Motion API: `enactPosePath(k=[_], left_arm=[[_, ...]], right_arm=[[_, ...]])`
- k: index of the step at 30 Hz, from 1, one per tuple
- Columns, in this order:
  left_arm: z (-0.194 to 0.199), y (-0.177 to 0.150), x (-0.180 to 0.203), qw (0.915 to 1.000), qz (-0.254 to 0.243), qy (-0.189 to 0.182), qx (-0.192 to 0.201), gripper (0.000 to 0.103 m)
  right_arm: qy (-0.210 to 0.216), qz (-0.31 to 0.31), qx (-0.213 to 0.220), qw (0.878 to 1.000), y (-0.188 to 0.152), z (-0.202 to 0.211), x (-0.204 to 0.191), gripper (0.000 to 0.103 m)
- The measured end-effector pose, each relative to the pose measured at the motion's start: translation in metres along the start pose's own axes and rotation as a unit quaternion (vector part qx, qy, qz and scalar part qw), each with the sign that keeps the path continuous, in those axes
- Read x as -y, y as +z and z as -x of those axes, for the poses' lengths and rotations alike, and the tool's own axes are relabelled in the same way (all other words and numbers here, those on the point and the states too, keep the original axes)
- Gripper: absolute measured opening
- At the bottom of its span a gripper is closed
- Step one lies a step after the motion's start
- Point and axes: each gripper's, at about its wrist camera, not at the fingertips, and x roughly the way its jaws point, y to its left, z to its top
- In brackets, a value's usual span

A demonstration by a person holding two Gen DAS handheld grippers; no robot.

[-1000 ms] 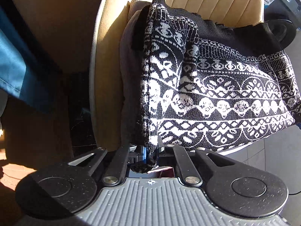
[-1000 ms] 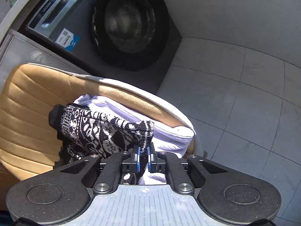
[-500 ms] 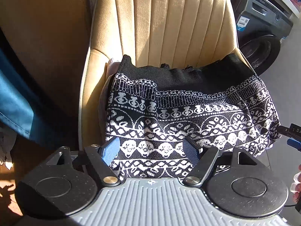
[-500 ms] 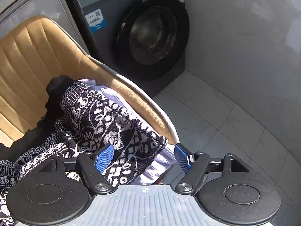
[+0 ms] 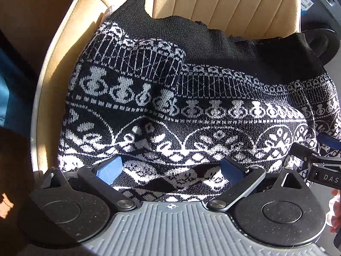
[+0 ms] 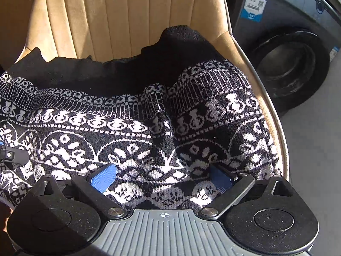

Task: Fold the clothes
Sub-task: 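Open both grippers and press the bundle flat on the chair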

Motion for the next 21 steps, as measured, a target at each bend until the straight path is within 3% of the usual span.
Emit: enactPosePath(k=[2,4,15,21], left_arm=[[-0.007,0.001,0.017,0.9984,-0.044,0.036,-0.009,0.103],[-0.013,-0.001,0.024,0.9970,-0.053,0.055,-0.008,0.103],[-0.016,-0.007,0.022,0.9971,-0.042,0.063,-0.002,0.103],[-0.013,-0.004,0.026,0.9969,-0.041,0.066,-0.010,0.103]], right_arm=[[0.003,0.009,-0.017,1.000,0.002,-0.014,0.001,0.102],[-0.002,0.024,-0.021,1.000,0.002,-0.022,-0.001,0.102],[-0.021,0.028,0.001,0.999,-0.005,-0.025,-0.009,0.102],[-0.009,0.026,-0.002,1.000,-0.003,-0.014,-0.004,0.102]])
